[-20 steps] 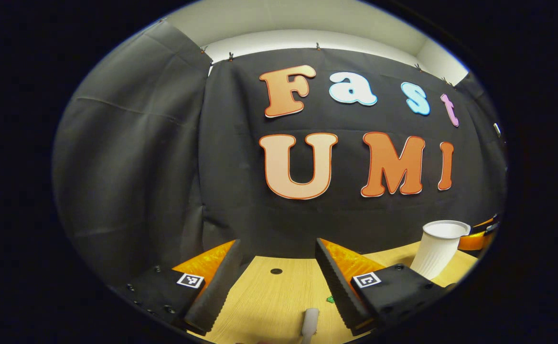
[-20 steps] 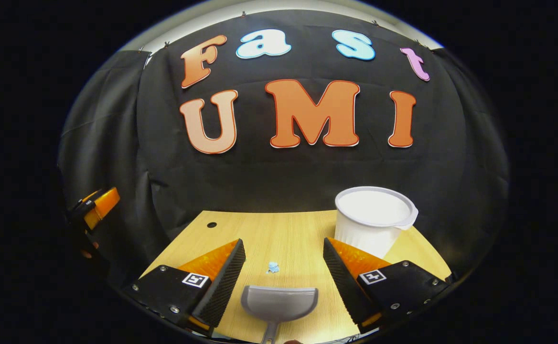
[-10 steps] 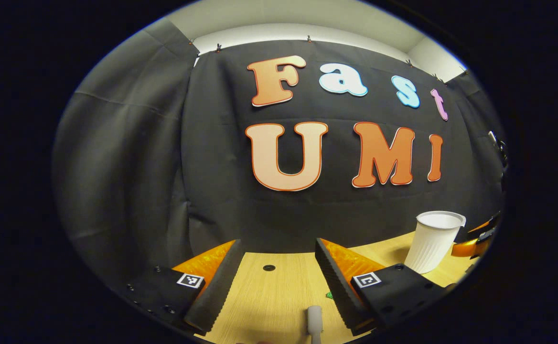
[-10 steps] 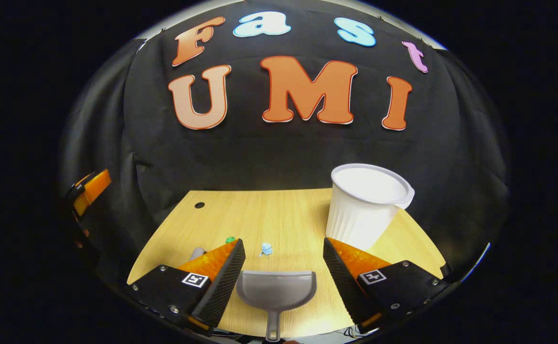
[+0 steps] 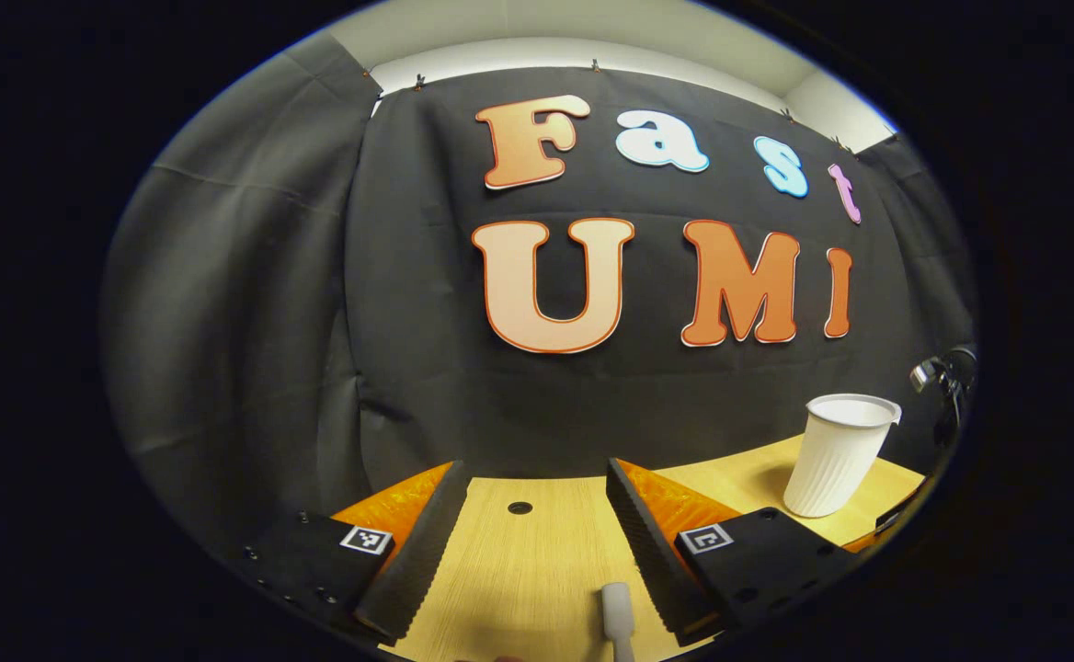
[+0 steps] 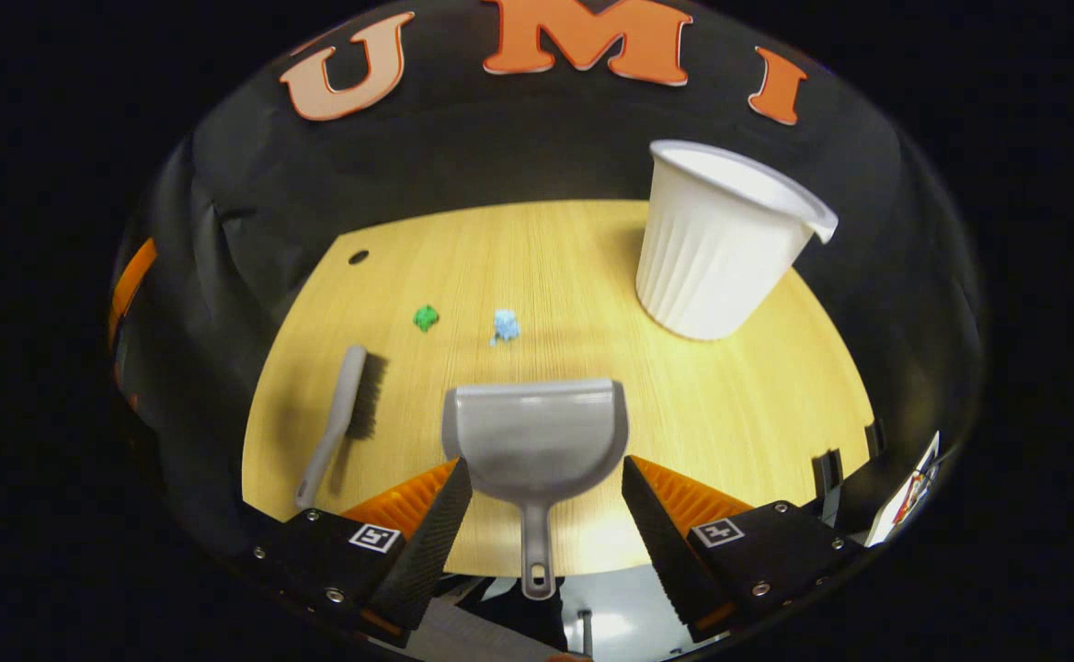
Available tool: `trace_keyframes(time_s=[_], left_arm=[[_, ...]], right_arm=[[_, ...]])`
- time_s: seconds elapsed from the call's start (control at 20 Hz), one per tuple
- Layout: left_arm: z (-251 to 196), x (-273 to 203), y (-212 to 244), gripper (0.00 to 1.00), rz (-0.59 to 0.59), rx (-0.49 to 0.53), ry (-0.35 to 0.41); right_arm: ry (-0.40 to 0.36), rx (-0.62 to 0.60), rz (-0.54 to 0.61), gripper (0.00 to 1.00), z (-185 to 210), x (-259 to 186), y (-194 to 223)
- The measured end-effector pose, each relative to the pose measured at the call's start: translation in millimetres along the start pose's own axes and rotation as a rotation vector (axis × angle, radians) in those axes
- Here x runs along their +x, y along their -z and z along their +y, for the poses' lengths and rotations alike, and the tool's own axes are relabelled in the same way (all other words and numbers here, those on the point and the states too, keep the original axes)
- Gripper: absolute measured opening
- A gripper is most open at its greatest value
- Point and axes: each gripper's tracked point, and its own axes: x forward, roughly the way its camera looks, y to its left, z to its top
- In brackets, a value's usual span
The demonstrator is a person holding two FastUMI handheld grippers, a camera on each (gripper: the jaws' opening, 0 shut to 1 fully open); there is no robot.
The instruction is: Pick up the small broom and dustpan from the desktop, sweep the trash into the dustpan with the broom, and then empty the trash into the garbage bin.
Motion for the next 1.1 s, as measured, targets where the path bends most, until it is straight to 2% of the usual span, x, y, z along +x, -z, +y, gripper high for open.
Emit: trace_keyframes(time_s=[0.25, 0.65, 1.1], left_arm=[[4, 1, 19, 0.98, 0.034, -0.015, 0.010], [10, 0, 22, 0.98, 0.042, 0.007, 0.004], [24, 0, 35, 0.98, 0.072, 0.004, -0.034]], right_arm=[[0.027, -0.047, 0.171, 0.99, -3, 31, 53], [0.026, -0.037, 0.327, 0.99, 2, 79, 84], [0.022, -0.015, 0.398, 1.00, 9, 121, 86]])
